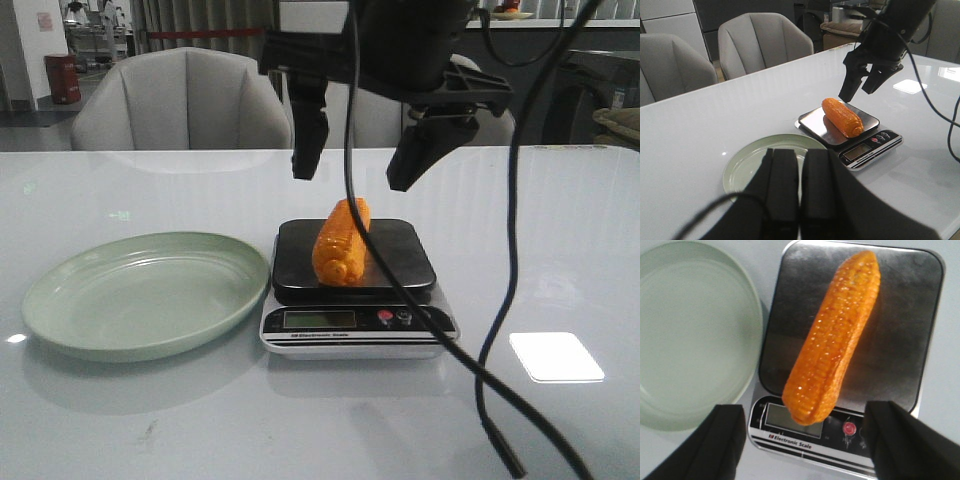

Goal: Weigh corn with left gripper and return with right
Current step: 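Lower the right gripper over the corn on the scale and grasp it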

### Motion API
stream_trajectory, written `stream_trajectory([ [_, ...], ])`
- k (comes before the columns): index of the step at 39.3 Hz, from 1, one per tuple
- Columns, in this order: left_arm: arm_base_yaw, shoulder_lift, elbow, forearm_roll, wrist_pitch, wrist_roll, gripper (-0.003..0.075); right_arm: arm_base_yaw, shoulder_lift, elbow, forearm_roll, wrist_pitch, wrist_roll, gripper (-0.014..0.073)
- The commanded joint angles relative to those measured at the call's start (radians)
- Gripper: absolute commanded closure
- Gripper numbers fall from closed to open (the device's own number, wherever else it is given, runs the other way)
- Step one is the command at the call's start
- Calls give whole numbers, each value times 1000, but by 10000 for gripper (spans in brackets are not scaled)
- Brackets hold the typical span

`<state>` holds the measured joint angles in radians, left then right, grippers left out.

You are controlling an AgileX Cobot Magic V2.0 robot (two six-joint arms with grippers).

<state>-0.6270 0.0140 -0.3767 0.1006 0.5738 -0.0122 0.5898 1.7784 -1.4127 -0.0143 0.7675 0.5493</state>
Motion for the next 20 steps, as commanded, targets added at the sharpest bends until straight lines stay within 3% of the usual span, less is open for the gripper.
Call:
stream_trajectory([
  [1,-1,13,-24,4,-84,-3,606,7,16,-82,-71,26,99,71],
  [5,-1,13,-24,4,-84,-3,606,14,70,-116,-75,50,149,107],
  [20,-1,0,-24,9,-84,-3,606,25,173,-162,-73,50,196,108],
])
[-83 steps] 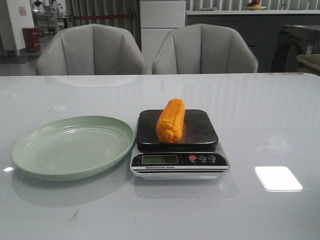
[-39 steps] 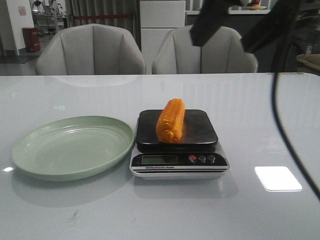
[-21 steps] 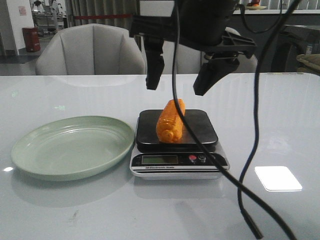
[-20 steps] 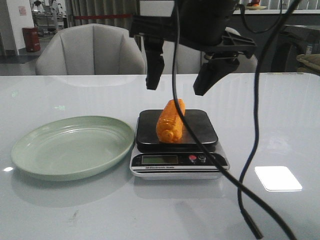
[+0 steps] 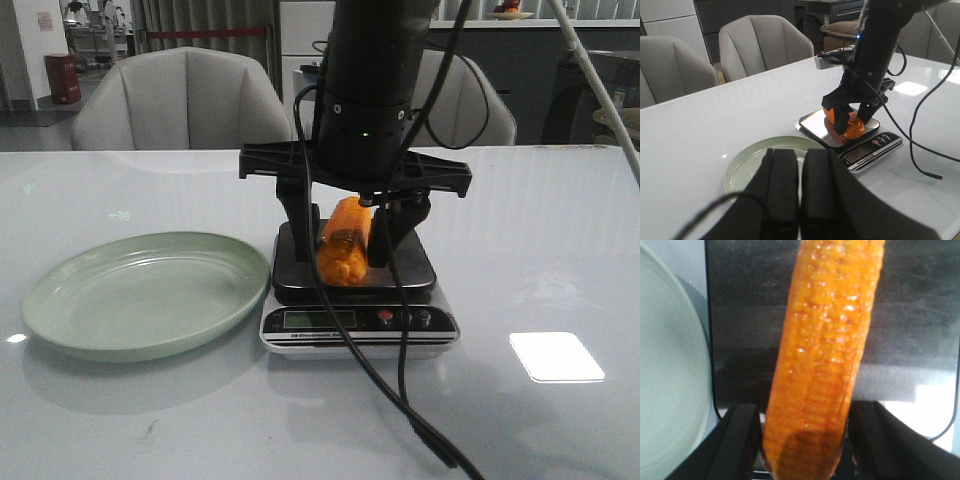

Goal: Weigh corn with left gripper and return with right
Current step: 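Lower the right gripper over the corn on the scale and grasp it, then carry the corn with the right gripper back onto the green plate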

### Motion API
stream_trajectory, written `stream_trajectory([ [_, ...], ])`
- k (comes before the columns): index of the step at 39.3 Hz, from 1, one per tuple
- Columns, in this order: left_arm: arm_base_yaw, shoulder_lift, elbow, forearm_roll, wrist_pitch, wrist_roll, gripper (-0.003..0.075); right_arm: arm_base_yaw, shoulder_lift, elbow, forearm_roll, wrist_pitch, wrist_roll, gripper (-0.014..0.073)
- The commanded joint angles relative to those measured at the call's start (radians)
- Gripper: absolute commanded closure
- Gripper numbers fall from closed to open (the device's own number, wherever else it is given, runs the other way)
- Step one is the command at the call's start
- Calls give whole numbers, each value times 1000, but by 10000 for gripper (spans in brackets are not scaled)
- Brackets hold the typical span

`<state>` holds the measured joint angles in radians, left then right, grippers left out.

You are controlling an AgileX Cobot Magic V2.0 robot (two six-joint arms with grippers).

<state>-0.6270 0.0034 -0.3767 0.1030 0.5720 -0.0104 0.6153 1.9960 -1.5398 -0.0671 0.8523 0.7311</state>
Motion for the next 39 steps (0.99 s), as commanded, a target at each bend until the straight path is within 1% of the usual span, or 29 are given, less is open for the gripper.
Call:
stream_trajectory([
  [1,-1,9,-24,7,-82,-5,606,0,-40,-35,-20,-36,18,111],
  [4,-1,9,-24,7,-82,-5,606,-1,-30,-35,-20,-36,29,138],
  [10,-1,9,-24,7,-82,-5,606,0,-22,-37,-17,-38,33,282],
  [12,-1,9,-24,7,-82,-5,606,2,-25,-43,-13,-40,33,314],
  [15,-1,9,-24,7,-82,-5,606,14,-28,-67,-3,-36,33,316],
  [20,-1,-2,-24,7,-82,-5,606,68,-31,-111,13,-58,32,316],
  [22,-1,-7,-24,7,-82,-5,606,98,-30,-125,22,-95,32,316],
  [26,-1,-9,-24,7,-82,-5,606,149,-22,-130,32,-230,32,316],
  [30,-1,-9,-24,7,-82,-5,606,185,-5,-130,48,-322,32,316],
  [35,-1,-9,-24,7,-82,-5,606,203,29,-130,89,-364,32,281],
  [39,-1,-9,-24,7,-82,-5,606,205,61,-130,131,-382,32,207],
])
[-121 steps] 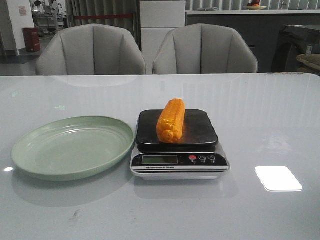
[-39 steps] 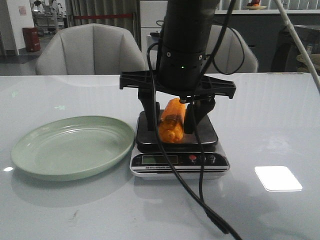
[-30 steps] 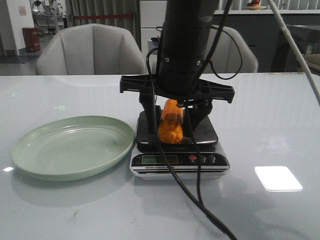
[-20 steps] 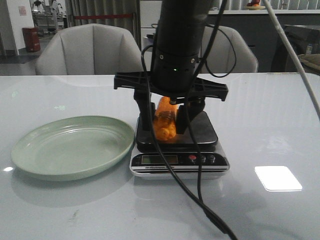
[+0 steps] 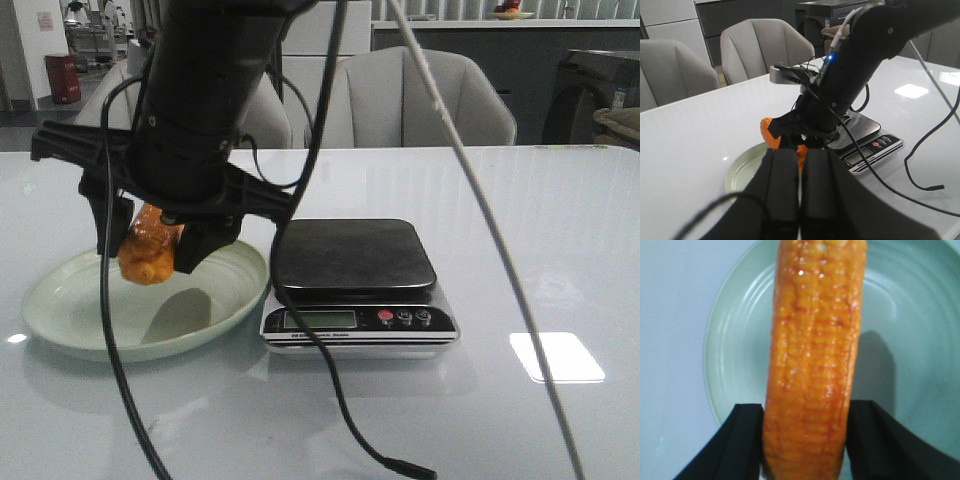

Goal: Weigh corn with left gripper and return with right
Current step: 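Carry the corn with the right gripper back onto the green plate, then open the right gripper and lift it away from the plate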

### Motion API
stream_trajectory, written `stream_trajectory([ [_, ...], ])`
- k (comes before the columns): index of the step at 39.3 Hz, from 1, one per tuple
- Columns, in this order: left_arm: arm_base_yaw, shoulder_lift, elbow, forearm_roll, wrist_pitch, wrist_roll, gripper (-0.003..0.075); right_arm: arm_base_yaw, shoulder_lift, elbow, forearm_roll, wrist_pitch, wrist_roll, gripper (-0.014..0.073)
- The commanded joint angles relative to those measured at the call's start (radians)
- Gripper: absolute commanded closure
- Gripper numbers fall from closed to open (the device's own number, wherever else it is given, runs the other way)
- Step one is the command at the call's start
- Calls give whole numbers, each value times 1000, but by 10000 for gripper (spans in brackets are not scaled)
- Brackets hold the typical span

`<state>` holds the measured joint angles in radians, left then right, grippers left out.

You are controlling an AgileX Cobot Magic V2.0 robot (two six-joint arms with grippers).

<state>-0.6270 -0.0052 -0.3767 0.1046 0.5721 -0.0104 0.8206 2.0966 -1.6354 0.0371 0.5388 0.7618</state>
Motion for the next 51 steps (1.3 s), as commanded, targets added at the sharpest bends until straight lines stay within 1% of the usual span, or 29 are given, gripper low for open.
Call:
stream_trajectory([
  [1,-1,0,-24,5,-82,-5,606,1,-33,-34,33,-70,1,187],
  [4,-1,0,-24,5,-82,-5,606,5,-19,-37,44,-76,1,104],
  [8,-1,0,-24,5,-82,-5,606,6,-17,-41,44,-64,1,42],
  [12,-1,0,-24,5,-82,-5,606,-2,-20,-62,44,-10,1,36],
  [16,-1,0,-24,5,-82,-5,606,-19,-29,-100,44,85,-9,36],
  [21,-1,0,-24,5,-82,-5,606,-46,-60,-141,48,224,-70,37],
  [23,-1,0,-24,5,-82,-5,606,-56,-80,-155,70,279,-127,37],
  [26,-1,0,-24,5,-78,-5,606,-75,-118,-164,126,354,-290,37],
  [29,-1,0,-24,5,-78,-5,606,-94,-158,-164,172,410,-424,37],
  [32,-1,0,-24,5,-78,-5,606,-117,-204,-163,183,465,-515,37],
  [36,-1,0,-24,5,-78,-5,606,-170,-264,-154,183,506,-607,37],
  [42,-1,0,-24,5,-78,-5,606,-266,-367,-105,183,517,-706,37],
  [46,-1,0,-24,5,-78,-5,606,-335,-448,-32,183,497,-732,37],
  [51,-1,0,-24,5,-78,-5,606,-407,-565,114,182,444,-790,37],
])
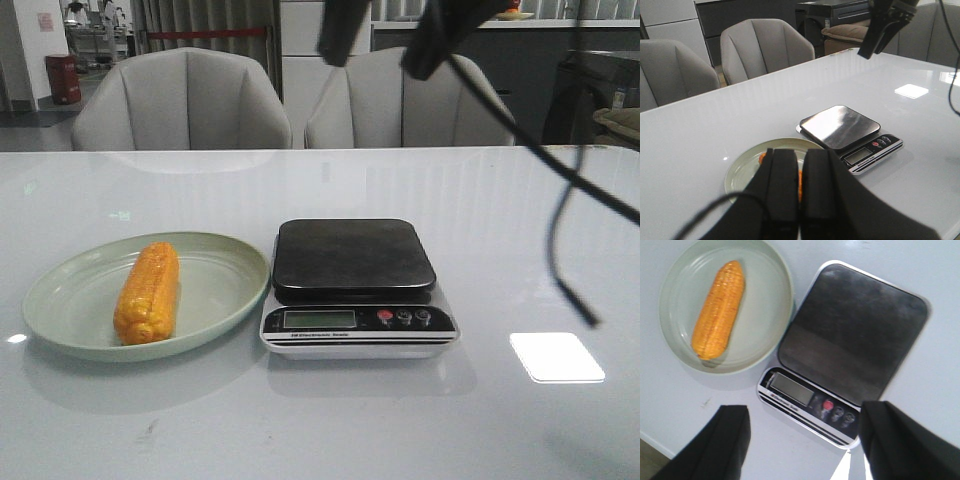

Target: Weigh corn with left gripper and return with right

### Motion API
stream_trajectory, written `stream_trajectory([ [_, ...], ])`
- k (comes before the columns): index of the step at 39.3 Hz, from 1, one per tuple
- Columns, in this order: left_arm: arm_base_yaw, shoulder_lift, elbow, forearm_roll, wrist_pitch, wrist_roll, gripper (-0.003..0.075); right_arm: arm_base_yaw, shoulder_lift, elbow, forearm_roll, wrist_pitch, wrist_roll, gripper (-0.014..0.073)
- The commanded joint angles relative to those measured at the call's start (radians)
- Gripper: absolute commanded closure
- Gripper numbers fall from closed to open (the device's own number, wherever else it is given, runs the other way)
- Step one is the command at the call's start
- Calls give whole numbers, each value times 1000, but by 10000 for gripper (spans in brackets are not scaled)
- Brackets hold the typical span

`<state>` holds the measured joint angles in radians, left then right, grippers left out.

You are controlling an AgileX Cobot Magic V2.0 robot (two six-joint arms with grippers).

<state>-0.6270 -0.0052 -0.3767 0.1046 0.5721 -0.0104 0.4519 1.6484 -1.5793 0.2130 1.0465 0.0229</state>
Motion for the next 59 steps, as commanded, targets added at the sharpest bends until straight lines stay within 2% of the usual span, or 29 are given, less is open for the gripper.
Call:
stream_trajectory([
  [1,-1,0,-24,5,-78,-5,606,-47,-145,92,6,-79,-58,37],
  [16,-1,0,-24,7,-79,-5,606,-83,-581,614,4,-442,-88,37],
  [32,-1,0,-24,7,-79,-5,606,-83,-1138,1044,3,-655,-88,39],
  [45,-1,0,-24,7,-75,-5,606,-83,-1586,1190,-15,-683,-167,39],
  [53,-1,0,-24,7,-75,-5,606,-83,-1676,1266,-53,-690,-167,41],
  [56,-1,0,-24,7,-75,-5,606,-83,-1673,1286,-54,-714,-167,92],
  [59,-1,0,-24,7,-75,-5,606,-83,-1673,1287,-58,-725,-167,249],
])
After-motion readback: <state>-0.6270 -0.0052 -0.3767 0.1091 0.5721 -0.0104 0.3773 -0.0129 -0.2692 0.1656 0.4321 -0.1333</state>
